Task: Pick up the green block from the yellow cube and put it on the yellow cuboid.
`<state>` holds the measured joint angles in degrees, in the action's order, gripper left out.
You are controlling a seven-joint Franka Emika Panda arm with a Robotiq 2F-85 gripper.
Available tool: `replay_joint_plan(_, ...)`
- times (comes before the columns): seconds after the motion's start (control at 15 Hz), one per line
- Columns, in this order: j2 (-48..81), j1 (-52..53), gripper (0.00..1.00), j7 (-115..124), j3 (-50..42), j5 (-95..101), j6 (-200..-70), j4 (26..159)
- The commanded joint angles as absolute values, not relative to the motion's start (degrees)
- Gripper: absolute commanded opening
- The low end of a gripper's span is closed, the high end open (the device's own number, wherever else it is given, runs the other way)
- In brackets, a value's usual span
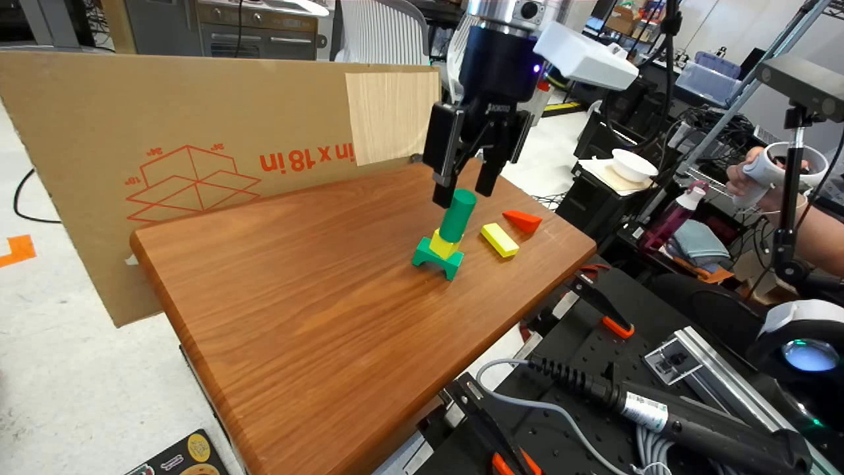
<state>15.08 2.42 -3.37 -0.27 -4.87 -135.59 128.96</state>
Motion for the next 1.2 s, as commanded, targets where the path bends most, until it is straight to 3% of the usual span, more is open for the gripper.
replay_joint_plan(0.0, 15.44, 2.16, 0.51, 0.21, -0.36, -2.41, -134.85, 128.02)
replay_joint_plan(0.33, 15.5, 2.12, 0.12, 1.73, -0.44, -1.59, -134.75, 128.04)
replay_joint_plan(0.4, 15.48, 2.07, 0.09, 1.79, -0.4, -1.59, -134.64, 128.03)
replay_joint_plan(1.13, 12.81, 1.43, 0.09, -0.32, 0.08, -2.85, -134.67, 129.03)
